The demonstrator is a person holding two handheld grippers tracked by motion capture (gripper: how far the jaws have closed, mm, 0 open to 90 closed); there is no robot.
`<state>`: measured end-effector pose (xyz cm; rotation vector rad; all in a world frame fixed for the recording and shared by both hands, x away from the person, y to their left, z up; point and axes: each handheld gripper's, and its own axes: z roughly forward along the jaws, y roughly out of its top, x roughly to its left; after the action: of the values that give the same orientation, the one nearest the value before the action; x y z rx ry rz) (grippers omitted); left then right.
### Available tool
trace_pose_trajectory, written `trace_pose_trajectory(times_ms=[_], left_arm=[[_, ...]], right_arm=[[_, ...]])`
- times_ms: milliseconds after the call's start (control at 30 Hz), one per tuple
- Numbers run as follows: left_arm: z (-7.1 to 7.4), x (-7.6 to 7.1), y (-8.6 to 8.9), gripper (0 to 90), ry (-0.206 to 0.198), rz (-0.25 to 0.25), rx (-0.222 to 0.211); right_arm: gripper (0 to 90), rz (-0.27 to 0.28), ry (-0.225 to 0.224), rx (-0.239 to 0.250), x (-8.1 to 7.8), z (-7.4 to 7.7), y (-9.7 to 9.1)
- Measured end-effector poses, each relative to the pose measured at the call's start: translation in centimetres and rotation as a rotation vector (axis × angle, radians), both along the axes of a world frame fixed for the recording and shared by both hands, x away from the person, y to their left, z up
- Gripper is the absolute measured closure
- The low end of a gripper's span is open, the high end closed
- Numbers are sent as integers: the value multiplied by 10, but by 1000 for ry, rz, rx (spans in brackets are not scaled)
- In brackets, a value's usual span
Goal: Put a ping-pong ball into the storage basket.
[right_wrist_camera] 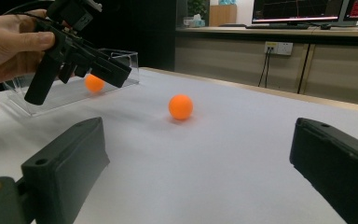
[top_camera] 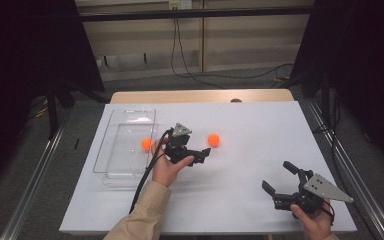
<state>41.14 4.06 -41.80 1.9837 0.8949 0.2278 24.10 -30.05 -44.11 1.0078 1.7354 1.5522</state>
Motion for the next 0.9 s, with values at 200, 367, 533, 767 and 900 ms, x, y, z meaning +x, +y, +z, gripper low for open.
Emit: trace_pose_trajectory(times_ms=[200, 367, 533, 767, 900], left_arm=[[-1, 1, -3, 46, -7, 4, -4], [-2, 2, -5, 45, -6, 1, -4], [-4, 4, -7, 44, -11, -10, 7], [-3, 5, -12, 41, -23, -16, -1], [-4, 6, -14, 38, -17, -16, -8]], right_arm=[[33, 1, 0, -3, 0, 0, 0], [33, 3, 0, -3, 0, 0, 0], [33, 4, 0, -3, 0, 0, 0], [33, 4, -2, -4, 0, 0, 0], [33, 3, -2, -4, 0, 0, 0]])
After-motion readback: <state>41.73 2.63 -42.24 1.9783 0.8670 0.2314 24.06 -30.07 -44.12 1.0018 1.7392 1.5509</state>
